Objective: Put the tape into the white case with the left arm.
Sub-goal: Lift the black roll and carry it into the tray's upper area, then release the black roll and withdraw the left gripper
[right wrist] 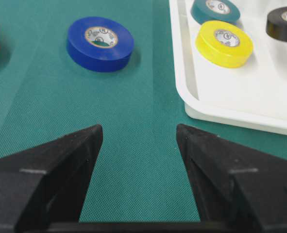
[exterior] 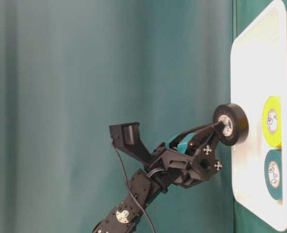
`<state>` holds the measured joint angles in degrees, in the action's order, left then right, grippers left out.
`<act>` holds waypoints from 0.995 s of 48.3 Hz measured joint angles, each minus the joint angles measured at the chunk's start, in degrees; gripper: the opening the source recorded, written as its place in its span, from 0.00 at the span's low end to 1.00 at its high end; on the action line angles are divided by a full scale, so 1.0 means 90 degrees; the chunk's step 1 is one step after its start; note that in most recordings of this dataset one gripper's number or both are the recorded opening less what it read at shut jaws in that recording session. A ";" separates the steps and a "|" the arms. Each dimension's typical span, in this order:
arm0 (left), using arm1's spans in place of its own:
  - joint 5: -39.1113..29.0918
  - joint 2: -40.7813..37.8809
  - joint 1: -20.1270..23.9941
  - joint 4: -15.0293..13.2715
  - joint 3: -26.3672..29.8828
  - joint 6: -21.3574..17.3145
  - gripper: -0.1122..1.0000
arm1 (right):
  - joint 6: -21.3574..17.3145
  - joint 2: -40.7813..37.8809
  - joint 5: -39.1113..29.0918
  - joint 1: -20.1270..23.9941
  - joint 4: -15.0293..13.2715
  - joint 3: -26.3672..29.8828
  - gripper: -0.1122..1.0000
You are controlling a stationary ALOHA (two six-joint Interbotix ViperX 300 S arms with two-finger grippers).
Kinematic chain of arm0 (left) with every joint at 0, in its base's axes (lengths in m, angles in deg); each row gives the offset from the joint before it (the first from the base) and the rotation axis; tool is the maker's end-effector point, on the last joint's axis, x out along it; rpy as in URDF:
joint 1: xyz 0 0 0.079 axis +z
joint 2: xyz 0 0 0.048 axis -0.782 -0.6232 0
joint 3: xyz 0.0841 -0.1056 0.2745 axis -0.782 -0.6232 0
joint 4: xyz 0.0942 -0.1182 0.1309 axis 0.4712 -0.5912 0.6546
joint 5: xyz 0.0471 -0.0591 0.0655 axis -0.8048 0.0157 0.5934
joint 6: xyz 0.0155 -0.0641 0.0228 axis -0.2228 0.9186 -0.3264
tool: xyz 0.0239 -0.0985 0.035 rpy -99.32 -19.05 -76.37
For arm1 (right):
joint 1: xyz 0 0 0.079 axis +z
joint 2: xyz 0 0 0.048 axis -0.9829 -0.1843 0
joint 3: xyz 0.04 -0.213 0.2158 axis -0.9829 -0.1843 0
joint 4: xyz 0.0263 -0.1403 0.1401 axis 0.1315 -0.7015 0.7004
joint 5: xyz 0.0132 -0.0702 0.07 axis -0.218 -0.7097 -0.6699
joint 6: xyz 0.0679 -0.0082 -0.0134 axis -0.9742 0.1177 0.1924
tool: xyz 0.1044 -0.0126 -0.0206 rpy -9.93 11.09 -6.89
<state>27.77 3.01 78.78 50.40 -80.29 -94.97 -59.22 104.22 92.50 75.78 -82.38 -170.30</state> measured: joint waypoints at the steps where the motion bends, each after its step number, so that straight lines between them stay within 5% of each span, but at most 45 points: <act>1: 0.0010 -0.0020 0.0000 0.0000 0.0010 0.0000 0.29 | 0.0000 0.0000 -0.0010 0.0000 0.0000 0.0000 0.99; 18: -0.0010 -0.0049 0.0000 0.0000 0.0010 0.0059 0.31 | 0.0000 0.0000 -0.0010 0.0000 0.0000 0.0000 0.99; 32: -0.0010 -0.0039 -0.0010 0.0000 0.0010 0.0049 0.96 | 0.0000 0.0000 -0.0010 0.0010 0.0000 0.0000 0.99; 48: -0.0010 0.0000 -0.0010 0.0000 -0.0137 0.0068 0.96 | 0.0000 0.0000 -0.0010 0.0000 0.0000 0.0000 0.99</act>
<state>27.68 3.01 78.69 50.40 -81.52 -94.36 -59.22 104.22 92.41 75.78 -82.38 -170.30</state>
